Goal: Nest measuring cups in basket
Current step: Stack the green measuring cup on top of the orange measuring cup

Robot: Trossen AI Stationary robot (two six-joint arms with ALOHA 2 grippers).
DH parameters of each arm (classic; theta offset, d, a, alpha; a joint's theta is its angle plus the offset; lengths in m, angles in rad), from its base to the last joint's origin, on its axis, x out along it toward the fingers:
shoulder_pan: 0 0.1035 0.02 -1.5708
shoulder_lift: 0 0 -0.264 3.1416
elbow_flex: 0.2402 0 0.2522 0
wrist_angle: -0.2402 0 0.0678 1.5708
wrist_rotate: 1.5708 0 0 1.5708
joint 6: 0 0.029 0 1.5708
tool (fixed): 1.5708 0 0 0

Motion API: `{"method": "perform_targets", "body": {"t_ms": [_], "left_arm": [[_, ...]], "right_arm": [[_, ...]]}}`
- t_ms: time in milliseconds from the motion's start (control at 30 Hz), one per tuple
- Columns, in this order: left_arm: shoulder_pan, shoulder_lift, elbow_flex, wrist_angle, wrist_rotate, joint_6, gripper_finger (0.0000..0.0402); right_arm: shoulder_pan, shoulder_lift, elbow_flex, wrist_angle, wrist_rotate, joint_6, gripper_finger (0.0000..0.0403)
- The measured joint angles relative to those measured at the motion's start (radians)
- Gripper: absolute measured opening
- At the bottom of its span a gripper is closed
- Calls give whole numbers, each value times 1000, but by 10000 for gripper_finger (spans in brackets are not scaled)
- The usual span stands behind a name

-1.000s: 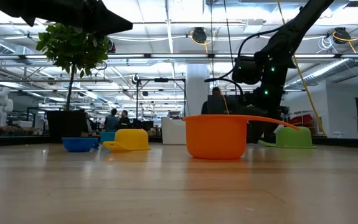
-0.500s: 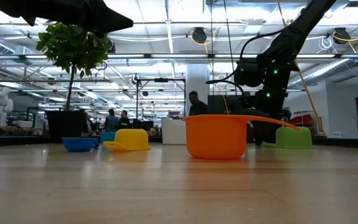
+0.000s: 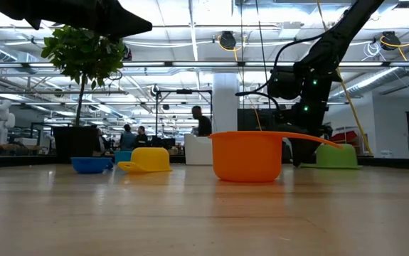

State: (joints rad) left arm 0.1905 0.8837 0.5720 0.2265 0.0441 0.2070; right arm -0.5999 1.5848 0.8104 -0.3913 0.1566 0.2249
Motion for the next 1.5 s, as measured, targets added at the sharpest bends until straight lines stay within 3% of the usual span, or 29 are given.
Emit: {"method": "perform_targets", "body": {"t_ms": [500,967,1100,1267,1500], "left_arm": [[10,0,0,14,-1,-1,33],[93,0,0,56,-7,-86,38],[93,0,0,68,-6,-89,76],[92,0,-1,86,-6,-89,152],[67,39,-1,161,-6,-67,242]], "right_arm": [[0,-41,0,26,-7,-4,116],[47,-235,0,54,-80,-9,113],[77,-310,0,101,-129,4,113],[120,-389,0,216,-178,26,114],[182,-429,0,431,-214,48,115]]}}
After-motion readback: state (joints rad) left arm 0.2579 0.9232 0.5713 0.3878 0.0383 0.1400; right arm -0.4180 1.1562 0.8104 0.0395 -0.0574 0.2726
